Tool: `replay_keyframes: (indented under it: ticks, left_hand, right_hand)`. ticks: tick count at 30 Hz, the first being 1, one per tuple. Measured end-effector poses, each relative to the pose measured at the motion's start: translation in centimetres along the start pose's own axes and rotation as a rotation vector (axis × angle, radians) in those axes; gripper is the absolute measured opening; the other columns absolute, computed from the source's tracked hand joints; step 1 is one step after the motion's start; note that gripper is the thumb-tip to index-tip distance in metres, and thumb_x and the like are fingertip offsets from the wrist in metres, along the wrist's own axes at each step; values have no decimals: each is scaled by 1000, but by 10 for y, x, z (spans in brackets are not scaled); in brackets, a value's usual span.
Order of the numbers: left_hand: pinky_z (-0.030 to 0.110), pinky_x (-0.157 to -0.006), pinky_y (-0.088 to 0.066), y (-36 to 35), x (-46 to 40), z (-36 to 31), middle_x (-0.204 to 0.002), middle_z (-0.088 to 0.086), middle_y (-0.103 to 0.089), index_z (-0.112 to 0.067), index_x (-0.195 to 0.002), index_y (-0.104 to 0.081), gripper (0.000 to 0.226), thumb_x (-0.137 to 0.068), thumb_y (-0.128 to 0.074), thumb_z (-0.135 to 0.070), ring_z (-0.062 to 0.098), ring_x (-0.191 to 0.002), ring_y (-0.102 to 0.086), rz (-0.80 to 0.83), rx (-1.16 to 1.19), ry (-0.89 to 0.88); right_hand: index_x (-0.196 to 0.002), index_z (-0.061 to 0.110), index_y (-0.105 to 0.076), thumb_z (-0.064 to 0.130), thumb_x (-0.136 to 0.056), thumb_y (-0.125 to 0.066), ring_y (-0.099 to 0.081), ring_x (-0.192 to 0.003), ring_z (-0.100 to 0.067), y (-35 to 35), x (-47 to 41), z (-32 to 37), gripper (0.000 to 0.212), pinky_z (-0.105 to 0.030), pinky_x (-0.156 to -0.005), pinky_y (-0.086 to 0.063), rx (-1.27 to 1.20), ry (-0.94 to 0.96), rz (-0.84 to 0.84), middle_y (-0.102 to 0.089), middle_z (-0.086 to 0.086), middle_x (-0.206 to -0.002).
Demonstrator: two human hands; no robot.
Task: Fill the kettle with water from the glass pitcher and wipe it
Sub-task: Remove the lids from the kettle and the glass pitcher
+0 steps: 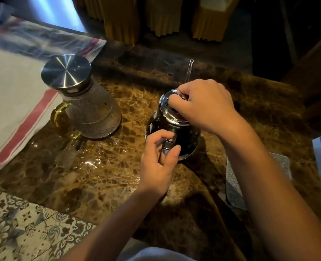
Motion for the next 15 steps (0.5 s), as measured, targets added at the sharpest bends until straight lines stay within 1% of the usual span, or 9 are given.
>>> replay_keyframes:
  ticks: [2, 3, 4, 6, 8, 11, 12, 13, 15]
  left_hand:
    - [20, -48, -42, 1, 3, 1, -70, -11, -59, -31, -121, -44, 36, -96, -63, -47, 4, -52, -49, 31, 70, 41]
    - [18, -48, -40, 2, 3, 2, -70, -12, -58, -28, -118, -44, 43, -94, -64, -57, 1, -52, -49, 50, 73, 61]
    - [20, -47, -40, 2, 4, 2, -69, -12, -56, -29, -115, -45, 47, -91, -61, -66, 2, -53, -48, 72, 53, 77]
    - [28, -47, -41, 5, 3, 3, -68, -9, -53, -35, -107, -50, 44, -90, -53, -75, 7, -54, -49, 124, -23, 75]
    - [37, -48, -41, 8, 1, 4, -67, -4, -52, -37, -102, -52, 41, -92, -48, -77, 12, -54, -50, 191, -75, 63]
    - [47, -49, -41, 12, -4, 1, -68, 10, -52, -32, -99, -49, 45, -95, -42, -76, 24, -54, -47, 261, -134, 20]
    - [49, -50, -41, 13, -5, 1, -68, 10, -52, -29, -99, -48, 47, -95, -40, -76, 25, -54, -48, 274, -149, 12]
    - [49, -51, -41, 14, -6, 1, -67, 7, -51, -28, -98, -47, 48, -96, -40, -75, 20, -55, -47, 287, -152, 9]
    - [45, -51, -41, 17, -8, 3, -65, -4, -50, -30, -97, -47, 44, -97, -39, -74, 11, -55, -48, 305, -134, 4]
  right_hand:
    - [-60, 20, -56, 45, -93, -52, -58, -63, -18, 1, -1, 2, 42, -35, -62, -48, 27, -24, 25, -58, 4, -60]
    - [-60, 21, -57, 45, -94, -52, -58, -64, -18, 2, -1, 3, 42, -34, -61, -47, 34, -28, 33, -59, 4, -62]
    - [-60, 22, -57, 46, -94, -52, -59, -64, -17, 2, -1, 3, 42, -34, -61, -46, 37, -31, 44, -60, 5, -62]
    - [-60, 23, -58, 47, -95, -51, -59, -65, -15, 4, -2, 4, 42, -32, -59, -42, 38, -39, 62, -61, 6, -63]
    - [-60, 24, -58, 47, -96, -51, -59, -64, -14, 5, -2, 4, 43, -32, -58, -42, 37, -55, 86, -61, 6, -63]
    - [-59, 23, -59, 46, -96, -51, -59, -62, -15, 4, -2, 6, 44, -39, -61, -51, 29, -70, 64, -61, 5, -61]
    - [-57, 23, -58, 45, -96, -52, -58, -60, -15, 3, -1, 6, 45, -39, -61, -50, 22, -82, 43, -60, 4, -59]
    - [-55, 22, -57, 45, -95, -52, -56, -59, -15, 2, 0, 7, 46, -38, -61, -49, 23, -91, 15, -59, 4, -58]
    - [-54, 20, -56, 45, -95, -53, -56, -57, -16, -2, 3, 8, 48, -39, -61, -49, 33, -112, -47, -59, 2, -56]
Point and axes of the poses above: each hand's wrist, its own x-axis away from the middle knuckle, its own y-axis out of the back of the hand, z = x × y, the point moved 3 cm from there along -x, towards the middle knuckle
